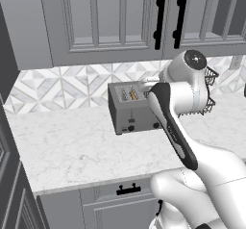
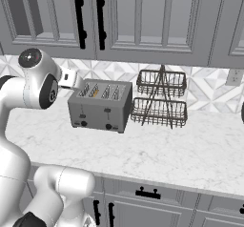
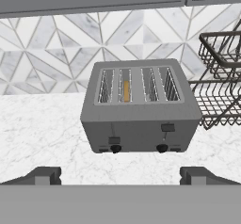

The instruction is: Start the toaster. Once the lever pops up, take the bread to the plate on the dining counter.

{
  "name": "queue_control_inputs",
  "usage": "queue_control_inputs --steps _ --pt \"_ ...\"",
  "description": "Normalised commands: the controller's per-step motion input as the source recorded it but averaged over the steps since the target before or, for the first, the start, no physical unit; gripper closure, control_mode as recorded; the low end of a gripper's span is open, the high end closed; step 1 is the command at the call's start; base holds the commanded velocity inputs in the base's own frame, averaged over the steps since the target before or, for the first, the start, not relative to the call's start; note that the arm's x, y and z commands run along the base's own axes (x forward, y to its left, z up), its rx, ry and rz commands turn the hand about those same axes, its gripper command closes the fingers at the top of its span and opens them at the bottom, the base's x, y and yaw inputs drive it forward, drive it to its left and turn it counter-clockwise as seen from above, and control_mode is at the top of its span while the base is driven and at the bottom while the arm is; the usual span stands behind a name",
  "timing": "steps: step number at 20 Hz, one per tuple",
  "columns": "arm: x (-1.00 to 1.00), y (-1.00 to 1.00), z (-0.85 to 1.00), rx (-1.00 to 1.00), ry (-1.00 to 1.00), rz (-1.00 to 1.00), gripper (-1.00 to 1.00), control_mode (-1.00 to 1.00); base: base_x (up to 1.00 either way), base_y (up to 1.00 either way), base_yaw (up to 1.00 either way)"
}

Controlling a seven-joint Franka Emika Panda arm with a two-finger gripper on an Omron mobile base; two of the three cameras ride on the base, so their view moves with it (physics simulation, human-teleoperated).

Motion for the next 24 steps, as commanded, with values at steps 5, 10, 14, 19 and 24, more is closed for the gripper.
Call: queue_control_inputs --steps 5,10,14,19,24 --pt "0.0 0.0 0.0 0.0 0.0 0.0 -1.0 -1.0 0.0 0.0 0.0" --pt "0.0 0.0 0.0 0.0 0.0 0.0 -1.0 -1.0 0.0 0.0 0.0" --pt "0.0 0.0 0.0 0.0 0.0 0.0 -1.0 -1.0 0.0 0.0 0.0" --pt "0.0 0.0 0.0 0.0 0.0 0.0 -1.0 -1.0 0.0 0.0 0.0" --pt "0.0 0.0 0.0 0.0 0.0 0.0 -1.0 -1.0 0.0 0.0 0.0"
